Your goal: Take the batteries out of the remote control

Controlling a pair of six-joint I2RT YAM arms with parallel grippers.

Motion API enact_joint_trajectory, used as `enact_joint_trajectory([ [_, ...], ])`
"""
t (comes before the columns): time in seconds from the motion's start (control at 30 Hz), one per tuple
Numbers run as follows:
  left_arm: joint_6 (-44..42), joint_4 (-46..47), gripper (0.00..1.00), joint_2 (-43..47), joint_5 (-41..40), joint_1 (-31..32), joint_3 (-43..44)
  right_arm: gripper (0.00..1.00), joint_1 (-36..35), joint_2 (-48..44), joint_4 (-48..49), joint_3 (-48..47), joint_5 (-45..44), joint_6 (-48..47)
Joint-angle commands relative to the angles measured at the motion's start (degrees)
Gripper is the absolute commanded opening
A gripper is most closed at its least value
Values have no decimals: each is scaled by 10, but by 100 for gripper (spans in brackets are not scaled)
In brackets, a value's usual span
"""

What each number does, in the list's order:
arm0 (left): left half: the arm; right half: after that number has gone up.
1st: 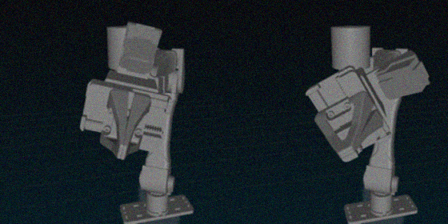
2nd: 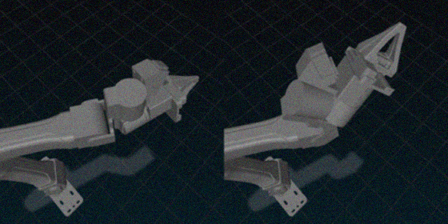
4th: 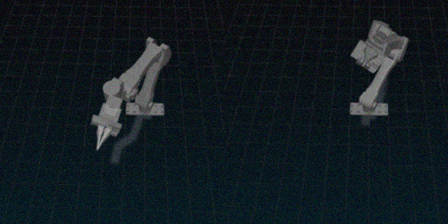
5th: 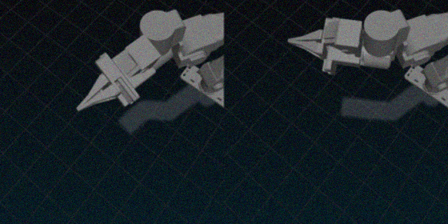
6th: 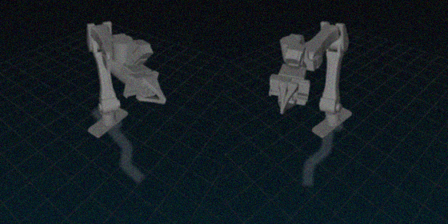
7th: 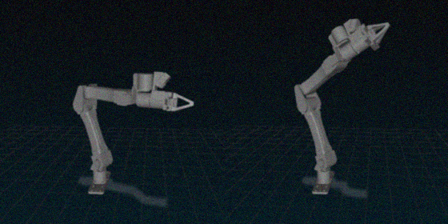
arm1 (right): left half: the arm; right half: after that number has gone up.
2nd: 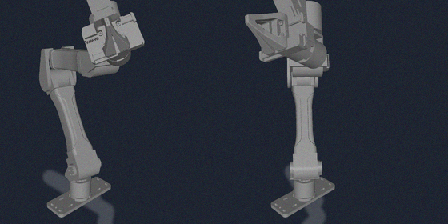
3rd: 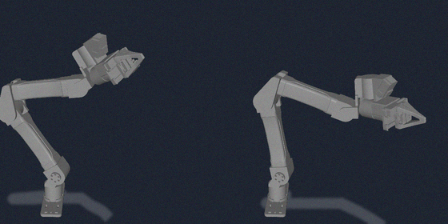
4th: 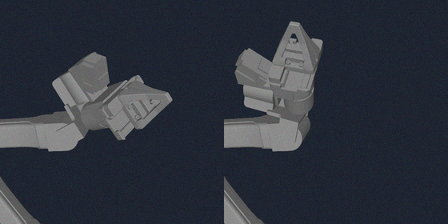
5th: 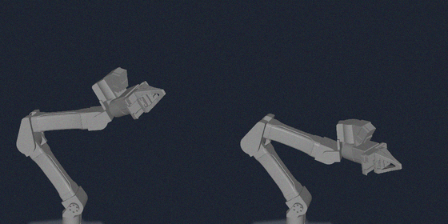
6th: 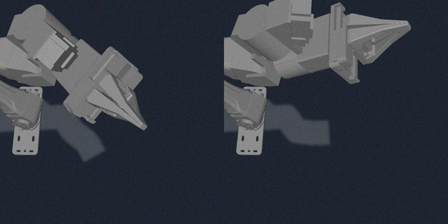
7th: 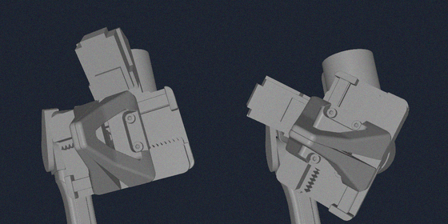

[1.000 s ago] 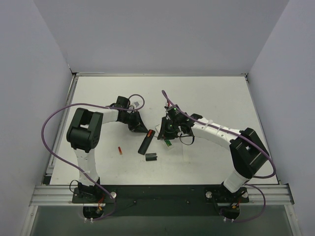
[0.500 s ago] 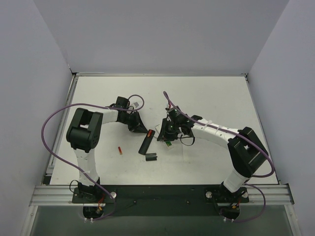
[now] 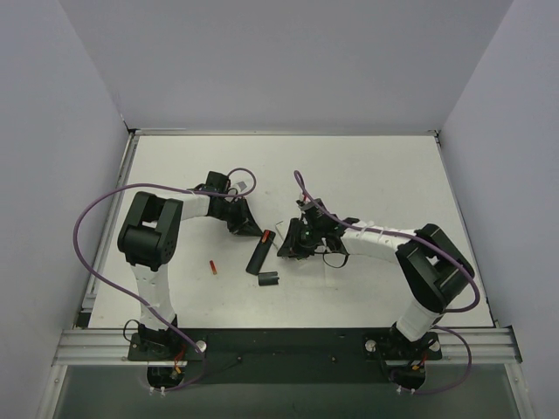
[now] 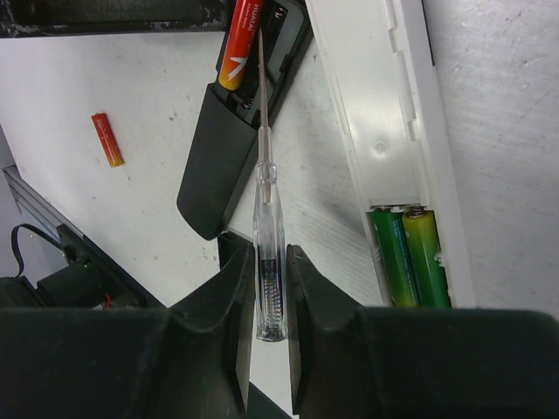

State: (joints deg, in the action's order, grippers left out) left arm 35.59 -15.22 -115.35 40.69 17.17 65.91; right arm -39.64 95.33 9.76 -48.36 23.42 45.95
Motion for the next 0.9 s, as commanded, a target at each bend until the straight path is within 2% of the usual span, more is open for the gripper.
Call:
enact_joint_trajectory([
  [0.0,-11,-11,14,-12,-14,9,-10,0,10,13,9,25,-13,-5],
  [0.53,-11,-16,14,-6,-21,9,-10,0,15,-8,144,60,98,-54],
  [0.87,-11,-16,14,7,-14,9,-7,0,16,-15,96,27,95,-64],
])
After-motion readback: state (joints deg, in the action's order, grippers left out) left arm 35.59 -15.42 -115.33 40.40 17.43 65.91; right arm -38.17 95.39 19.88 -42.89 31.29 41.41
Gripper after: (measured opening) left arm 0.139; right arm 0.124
